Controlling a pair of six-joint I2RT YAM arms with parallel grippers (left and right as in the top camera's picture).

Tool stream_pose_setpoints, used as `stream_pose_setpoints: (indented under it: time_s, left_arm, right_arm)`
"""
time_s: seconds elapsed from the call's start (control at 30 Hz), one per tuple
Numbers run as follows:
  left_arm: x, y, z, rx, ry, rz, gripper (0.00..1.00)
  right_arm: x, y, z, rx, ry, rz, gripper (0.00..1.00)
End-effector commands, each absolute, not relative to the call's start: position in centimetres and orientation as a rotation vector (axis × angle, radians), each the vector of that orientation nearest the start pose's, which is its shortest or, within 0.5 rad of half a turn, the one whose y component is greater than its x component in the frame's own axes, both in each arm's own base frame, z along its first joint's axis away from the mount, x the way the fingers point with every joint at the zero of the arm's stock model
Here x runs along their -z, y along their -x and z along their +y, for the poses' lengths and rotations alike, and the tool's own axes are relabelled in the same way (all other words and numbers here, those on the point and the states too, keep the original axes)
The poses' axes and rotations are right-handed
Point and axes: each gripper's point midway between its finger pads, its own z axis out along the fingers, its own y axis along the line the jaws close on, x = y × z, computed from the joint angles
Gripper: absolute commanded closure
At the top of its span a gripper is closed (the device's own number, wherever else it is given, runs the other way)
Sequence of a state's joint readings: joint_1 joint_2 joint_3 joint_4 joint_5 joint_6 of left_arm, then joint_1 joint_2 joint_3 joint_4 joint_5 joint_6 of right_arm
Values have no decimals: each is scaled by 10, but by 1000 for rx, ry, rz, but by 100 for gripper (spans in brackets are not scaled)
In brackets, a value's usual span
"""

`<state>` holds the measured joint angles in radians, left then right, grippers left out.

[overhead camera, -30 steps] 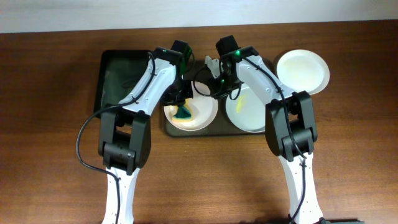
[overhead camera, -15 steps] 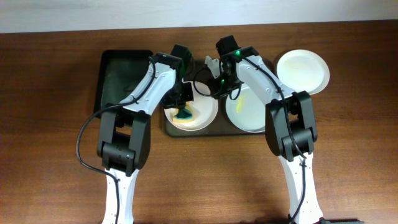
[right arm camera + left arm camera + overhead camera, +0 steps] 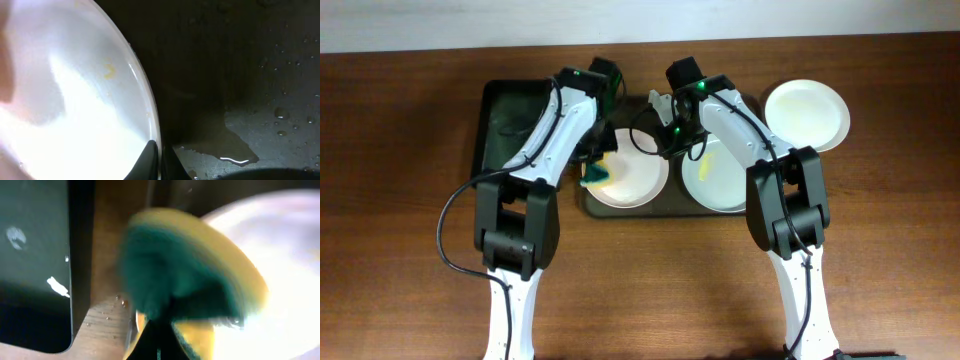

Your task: Clean dirty plates on tray and stack at the side

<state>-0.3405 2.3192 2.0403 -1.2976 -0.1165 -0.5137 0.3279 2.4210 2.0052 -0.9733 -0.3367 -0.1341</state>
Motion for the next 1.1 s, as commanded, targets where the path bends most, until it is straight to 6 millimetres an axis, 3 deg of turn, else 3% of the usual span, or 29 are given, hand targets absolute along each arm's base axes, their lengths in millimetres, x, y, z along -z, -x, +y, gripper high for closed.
stream_pose_setpoints:
  time_s: [0.0,0.17,0.4,0.7,0.9,0.97,1.07]
  left_arm:
    - [-59,-434,-151,-85,252,3073,100]
    - [-59,-428,-197,195,189,3107,100]
    - [-55,-418,-219,214,135,3121,100]
    - [-19,-410,-205,105,188,3177,100]
    - [8,-399,-188,77,253,3221,100]
    - [14,-400,-179,35,264,3212,100]
    - [15,-405,-148,-171,280,3169,100]
  right_arm:
    - [-3,-465,208,-473,714,2881,96]
    - [-4,-467,208,-473,713,2875,96]
    - [-4,-470,209,-476,675,2874,96]
    - [-5,-472,209,-479,643,2873,96]
    - [-6,-479,199,-494,538,2890,96]
    - [-5,-479,196,-493,529,2896,96]
    - [-5,-478,193,-492,524,2902,96]
